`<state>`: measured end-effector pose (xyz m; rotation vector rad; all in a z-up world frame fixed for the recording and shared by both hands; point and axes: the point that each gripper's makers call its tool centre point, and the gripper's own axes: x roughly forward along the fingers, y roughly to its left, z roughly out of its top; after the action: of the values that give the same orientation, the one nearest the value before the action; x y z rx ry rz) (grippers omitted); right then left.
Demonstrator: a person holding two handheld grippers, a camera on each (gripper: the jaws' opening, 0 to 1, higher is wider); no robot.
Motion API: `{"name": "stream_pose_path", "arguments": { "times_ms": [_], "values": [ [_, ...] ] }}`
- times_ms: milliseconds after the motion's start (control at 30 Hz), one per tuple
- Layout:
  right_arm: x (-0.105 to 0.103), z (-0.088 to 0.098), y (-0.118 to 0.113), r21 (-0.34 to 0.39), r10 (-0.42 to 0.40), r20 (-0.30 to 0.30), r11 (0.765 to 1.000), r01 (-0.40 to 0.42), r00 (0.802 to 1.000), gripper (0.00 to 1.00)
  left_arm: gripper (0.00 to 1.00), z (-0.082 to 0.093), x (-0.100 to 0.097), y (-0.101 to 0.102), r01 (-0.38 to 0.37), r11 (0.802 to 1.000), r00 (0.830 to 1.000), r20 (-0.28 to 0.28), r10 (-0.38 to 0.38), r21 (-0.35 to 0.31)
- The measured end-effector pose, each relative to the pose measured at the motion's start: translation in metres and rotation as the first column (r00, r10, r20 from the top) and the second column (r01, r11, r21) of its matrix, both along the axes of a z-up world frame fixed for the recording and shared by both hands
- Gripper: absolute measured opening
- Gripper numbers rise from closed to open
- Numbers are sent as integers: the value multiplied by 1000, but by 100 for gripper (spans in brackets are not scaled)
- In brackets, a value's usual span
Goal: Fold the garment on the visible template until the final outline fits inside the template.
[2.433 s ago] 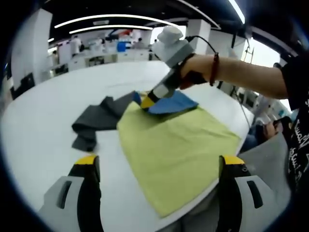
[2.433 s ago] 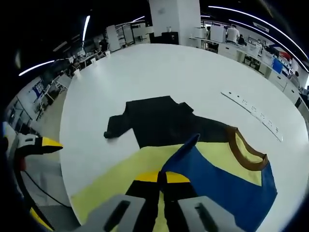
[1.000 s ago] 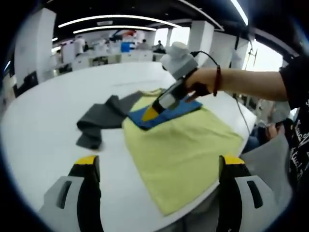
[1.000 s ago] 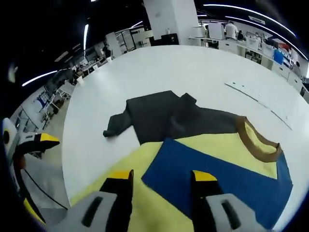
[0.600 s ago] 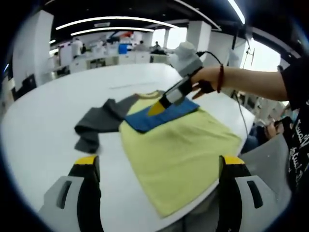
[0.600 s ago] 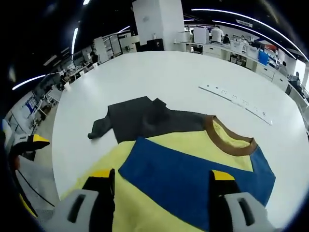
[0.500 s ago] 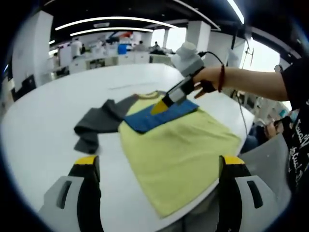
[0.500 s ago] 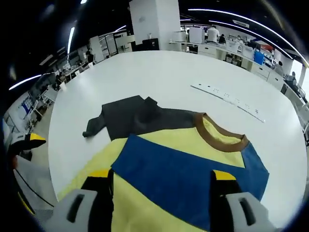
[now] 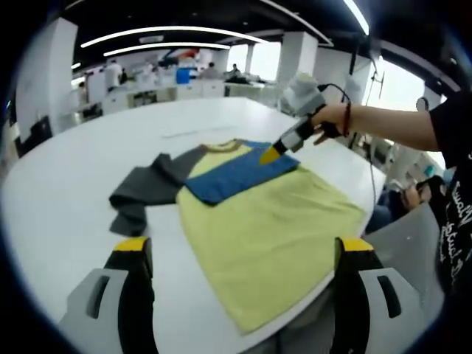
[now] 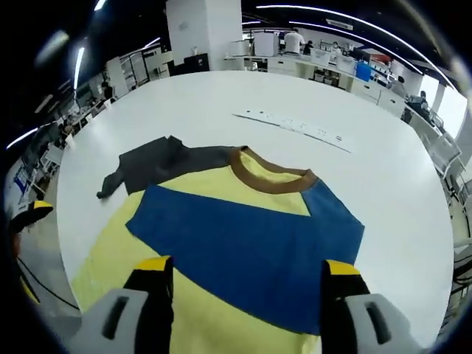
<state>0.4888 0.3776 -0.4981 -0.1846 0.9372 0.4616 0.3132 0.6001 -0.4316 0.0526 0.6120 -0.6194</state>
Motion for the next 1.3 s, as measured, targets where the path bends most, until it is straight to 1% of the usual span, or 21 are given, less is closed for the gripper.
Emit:
{"name": "stream_pose_path", "arguments": {
  "times_ms": [133,333,600,633,700,767,900,967,1067,1133,1300],
  "values": [
    [-1,0,-18,-17,-28,0,999,28,1000,78,99,1,1,0,-1,1000,1000,3,1,-4],
    [-4,-3,-43,-18,-83,-16,996,83,996,77,99,-2,1,-1,4,1000,1000,-4,-4,-2],
    [-12,-13,-66,-30,-126,-46,992,125,991,69,99,-3,1,-4,10,1000,1000,-4,-10,-3],
    [-13,-15,-68,-29,-130,-47,991,129,990,67,99,-3,1,-4,10,1000,1000,-4,-10,-3],
    [-15,-16,-71,-19,-129,-44,992,128,991,57,99,-2,1,-4,10,1000,1000,-4,-10,-3],
    [-17,-19,-75,-18,-150,-54,989,149,987,46,99,-3,1,-5,11,1000,1000,-7,-11,-1],
    [-21,-25,-82,-29,-156,-64,988,154,986,43,99,-4,-1,-7,17,1000,1000,-10,-17,-2],
    [-25,-25,-83,-29,-157,-72,987,155,985,38,99,-4,-1,-8,16,1000,1000,-13,-16,-5],
    [-26,-26,-86,-10,-169,-73,986,169,983,32,99,-4,-1,-9,20,1000,1000,-12,-20,-4],
    [-28,-29,-87,-11,-175,-87,985,174,981,30,99,-4,-1,-10,21,1000,1000,-14,-21,-6],
    [-30,-33,-88,15,-195,-108,980,198,975,25,99,-6,-2,-12,27,1000,999,-20,-27,-4]
  ]
}}
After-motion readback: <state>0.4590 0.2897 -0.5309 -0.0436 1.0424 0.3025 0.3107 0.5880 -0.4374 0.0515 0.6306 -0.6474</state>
